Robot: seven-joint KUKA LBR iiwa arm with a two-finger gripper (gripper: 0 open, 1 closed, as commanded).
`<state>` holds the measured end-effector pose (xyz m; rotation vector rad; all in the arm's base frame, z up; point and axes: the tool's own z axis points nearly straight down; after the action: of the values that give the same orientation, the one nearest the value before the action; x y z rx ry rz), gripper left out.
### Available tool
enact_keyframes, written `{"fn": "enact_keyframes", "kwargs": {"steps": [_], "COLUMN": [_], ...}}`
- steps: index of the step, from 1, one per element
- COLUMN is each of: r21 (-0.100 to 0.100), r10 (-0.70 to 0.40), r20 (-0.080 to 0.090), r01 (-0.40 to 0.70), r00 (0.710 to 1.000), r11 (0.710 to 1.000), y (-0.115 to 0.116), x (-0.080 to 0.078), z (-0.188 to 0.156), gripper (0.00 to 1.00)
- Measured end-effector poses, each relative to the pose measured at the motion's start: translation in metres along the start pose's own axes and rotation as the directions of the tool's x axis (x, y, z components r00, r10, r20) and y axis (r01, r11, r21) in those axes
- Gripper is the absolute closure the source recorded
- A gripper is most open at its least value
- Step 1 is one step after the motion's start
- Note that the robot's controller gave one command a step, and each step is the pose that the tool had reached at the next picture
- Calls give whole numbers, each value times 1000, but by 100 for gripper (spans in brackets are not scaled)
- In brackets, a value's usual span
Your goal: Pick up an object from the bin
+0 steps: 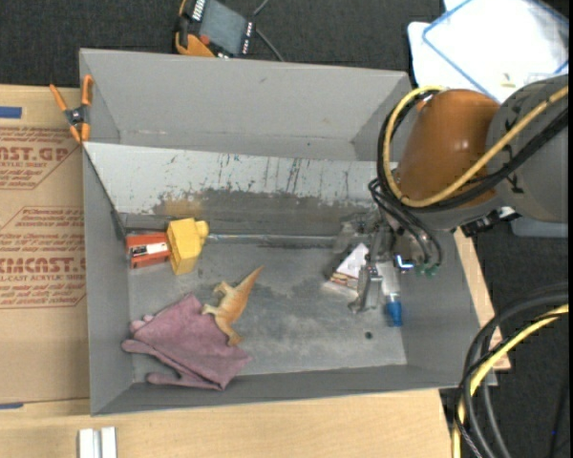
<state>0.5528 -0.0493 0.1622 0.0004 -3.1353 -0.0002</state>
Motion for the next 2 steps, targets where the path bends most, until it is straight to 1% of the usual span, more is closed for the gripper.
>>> {"fn": "enact_keyframes", "kwargs": {"steps": [1,2], "r21": [1,1], "r10": [-1,-135], "r20": [8,7], "r01": [1,135], "r00": [1000,991], "r11": [1000,991], "y": [1,138], "x": [-2,-12], "z": [-5,90], "gripper": [0,0]}}
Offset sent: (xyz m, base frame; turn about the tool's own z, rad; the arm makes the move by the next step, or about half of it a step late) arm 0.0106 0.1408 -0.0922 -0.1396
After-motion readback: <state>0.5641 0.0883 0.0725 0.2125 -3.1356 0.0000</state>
